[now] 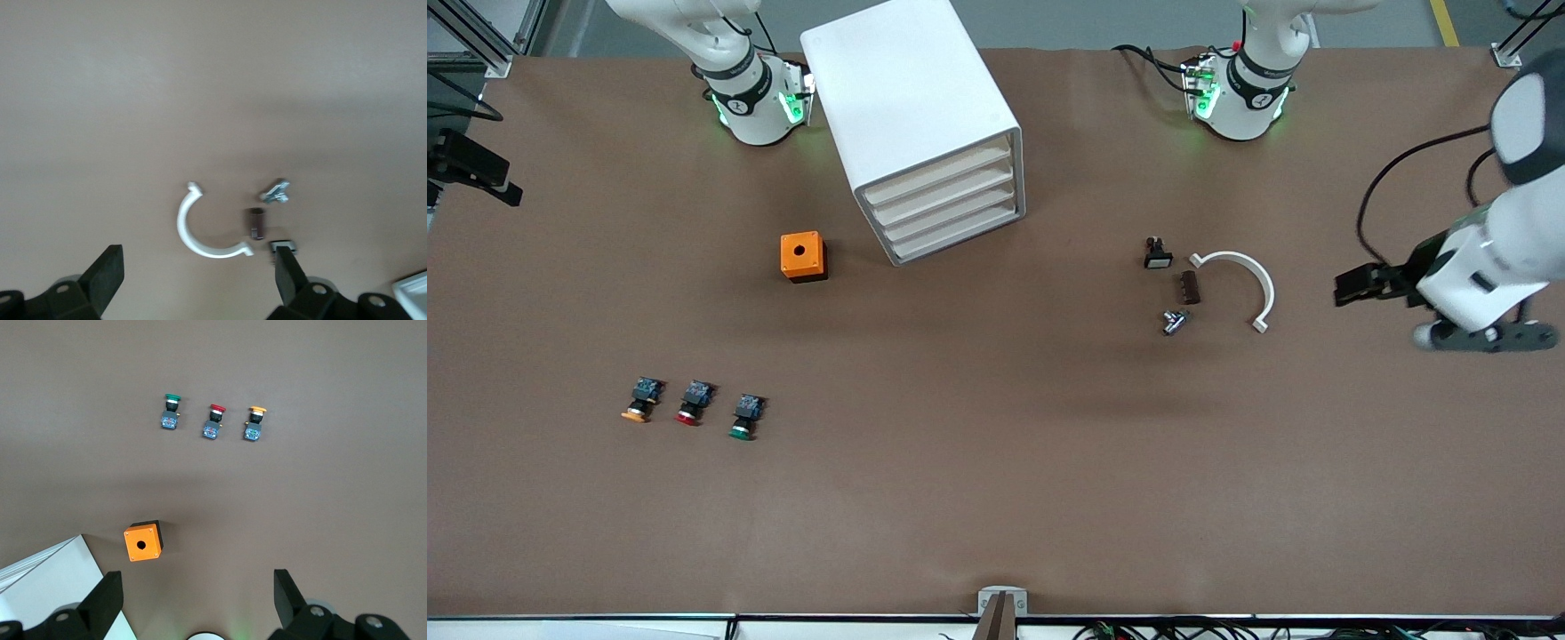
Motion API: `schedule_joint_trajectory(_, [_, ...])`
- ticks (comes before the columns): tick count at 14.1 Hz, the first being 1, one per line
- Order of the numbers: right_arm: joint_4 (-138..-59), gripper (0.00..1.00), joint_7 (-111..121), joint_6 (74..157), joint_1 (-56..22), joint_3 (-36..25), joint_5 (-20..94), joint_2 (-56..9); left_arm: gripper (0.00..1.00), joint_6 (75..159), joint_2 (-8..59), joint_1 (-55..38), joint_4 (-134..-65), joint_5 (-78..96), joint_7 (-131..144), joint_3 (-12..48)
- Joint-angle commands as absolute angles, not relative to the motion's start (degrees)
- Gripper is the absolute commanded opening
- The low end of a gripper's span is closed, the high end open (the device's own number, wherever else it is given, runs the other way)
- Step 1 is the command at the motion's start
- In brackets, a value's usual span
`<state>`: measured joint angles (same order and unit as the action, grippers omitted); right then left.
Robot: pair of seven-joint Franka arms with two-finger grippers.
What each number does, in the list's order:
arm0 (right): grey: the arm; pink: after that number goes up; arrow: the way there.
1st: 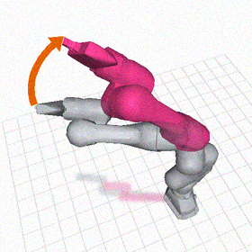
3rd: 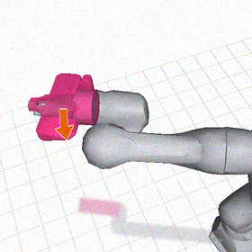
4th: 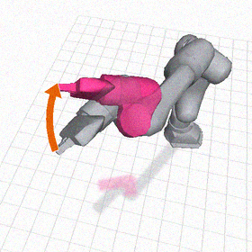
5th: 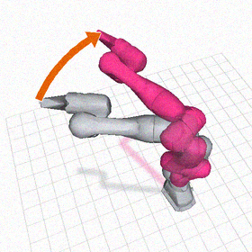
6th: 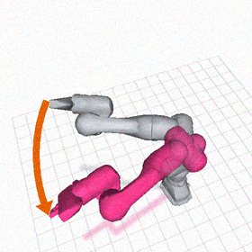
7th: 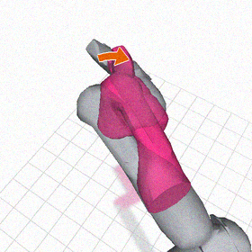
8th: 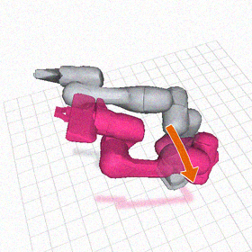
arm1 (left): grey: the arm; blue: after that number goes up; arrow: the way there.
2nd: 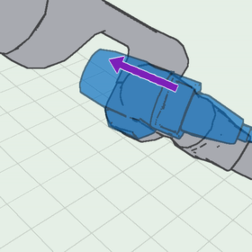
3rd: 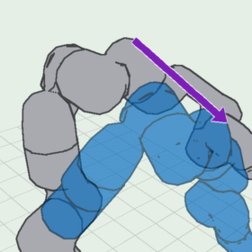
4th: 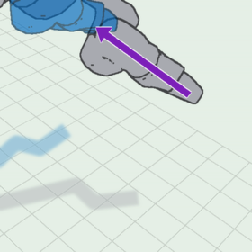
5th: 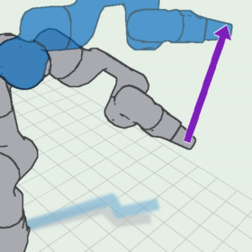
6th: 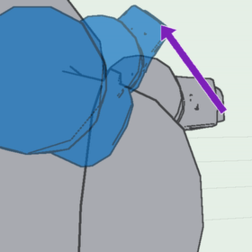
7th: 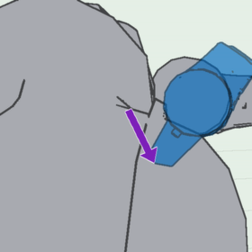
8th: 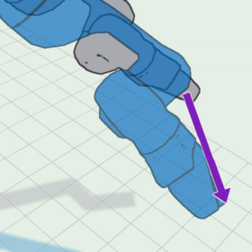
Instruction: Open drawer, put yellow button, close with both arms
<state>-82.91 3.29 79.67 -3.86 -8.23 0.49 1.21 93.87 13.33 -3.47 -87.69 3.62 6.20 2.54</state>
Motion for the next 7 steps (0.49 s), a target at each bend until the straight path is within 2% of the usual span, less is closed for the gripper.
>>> schedule_joint_trajectory(1, [-82.4, 1.00, 3.1, 79.7, -3.4, -8.0, -0.4, -1.0, 1.00, 95.2, 15.8, -5.7, -86.1, 5.2, 13.0, 2.5])
schedule_joint_trajectory(7, [-81.2, 1.00, 4.0, 83.8, -2.9, -8.0, -1.2, -8.6, 1.00, 100.8, 21.7, -14.3, -85.9, 4.7, 36.5, 2.3])
